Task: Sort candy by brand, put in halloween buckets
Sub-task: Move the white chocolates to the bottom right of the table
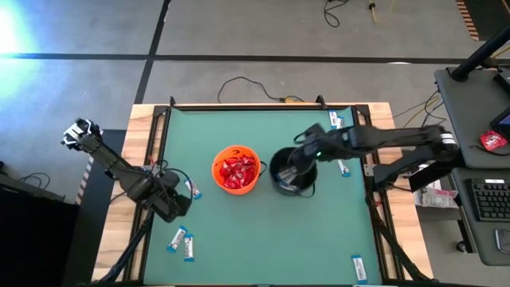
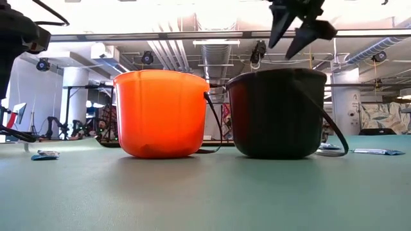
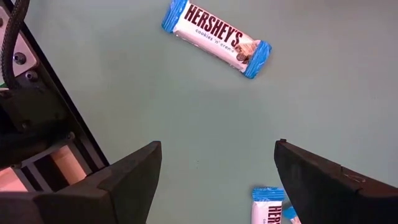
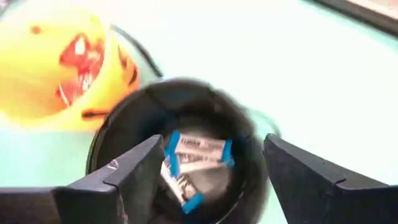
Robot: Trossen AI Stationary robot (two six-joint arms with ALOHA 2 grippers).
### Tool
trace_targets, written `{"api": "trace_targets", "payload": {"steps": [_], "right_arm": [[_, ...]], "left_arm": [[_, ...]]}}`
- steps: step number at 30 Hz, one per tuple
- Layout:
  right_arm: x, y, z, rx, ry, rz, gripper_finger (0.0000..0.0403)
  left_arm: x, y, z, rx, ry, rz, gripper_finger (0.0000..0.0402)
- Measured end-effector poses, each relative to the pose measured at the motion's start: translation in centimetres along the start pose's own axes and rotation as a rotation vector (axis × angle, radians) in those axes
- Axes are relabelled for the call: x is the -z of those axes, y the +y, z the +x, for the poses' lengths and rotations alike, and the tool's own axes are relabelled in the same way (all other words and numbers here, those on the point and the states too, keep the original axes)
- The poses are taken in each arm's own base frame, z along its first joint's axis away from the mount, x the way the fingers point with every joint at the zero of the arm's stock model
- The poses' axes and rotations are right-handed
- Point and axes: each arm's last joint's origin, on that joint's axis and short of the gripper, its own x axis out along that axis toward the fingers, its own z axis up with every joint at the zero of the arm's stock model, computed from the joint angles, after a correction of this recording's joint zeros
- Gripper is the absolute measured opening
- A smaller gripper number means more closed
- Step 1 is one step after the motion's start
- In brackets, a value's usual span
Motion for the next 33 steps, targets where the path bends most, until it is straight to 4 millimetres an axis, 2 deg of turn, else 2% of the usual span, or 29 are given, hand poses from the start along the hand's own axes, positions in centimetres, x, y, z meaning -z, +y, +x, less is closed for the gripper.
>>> {"api": "trace_targets", "payload": {"steps": [4,7,12,16,20,24,28,33], "right_arm": [[-1.6,-3.0,-0.8,0.100,-0.084,0.093,0.0265],[-3.1,-6.1,0.4,0.212,-0.109,0.206,0.0251],[-5.0,-12.3,4.5,0.425,-0.086,0.375,0.0215],[-5.3,-17.1,8.0,0.529,-0.079,0.477,0.0182],[-4.8,-21.1,11.3,0.594,-0.103,0.620,0.0143],[-4.3,-23.1,13.8,0.623,-0.093,0.728,0.0098],[-4.6,-23.6,15.9,0.616,-0.096,0.668,0.0059],[-3.9,-24.4,18.0,0.666,-0.026,0.676,0.0037]], "left_arm": [[-0.4,-0.1,0.1,-0.004,-0.002,-0.028,0.0295],[-0.9,-0.2,0.2,-0.009,-0.005,-0.057,0.0295],[-1.4,-0.5,0.3,0.020,-0.016,-0.125,0.0295],[-1.7,-0.7,0.3,0.038,-0.046,-0.171,0.0295],[-2.0,-0.7,0.4,0.038,-0.052,-0.214,0.0295],[-2.1,-0.8,0.4,0.039,-0.054,-0.245,0.0295],[-2.2,-0.8,0.4,0.044,-0.075,-0.251,0.0295],[-2.2,-0.8,0.4,0.046,-0.078,-0.264,0.0295]]}}
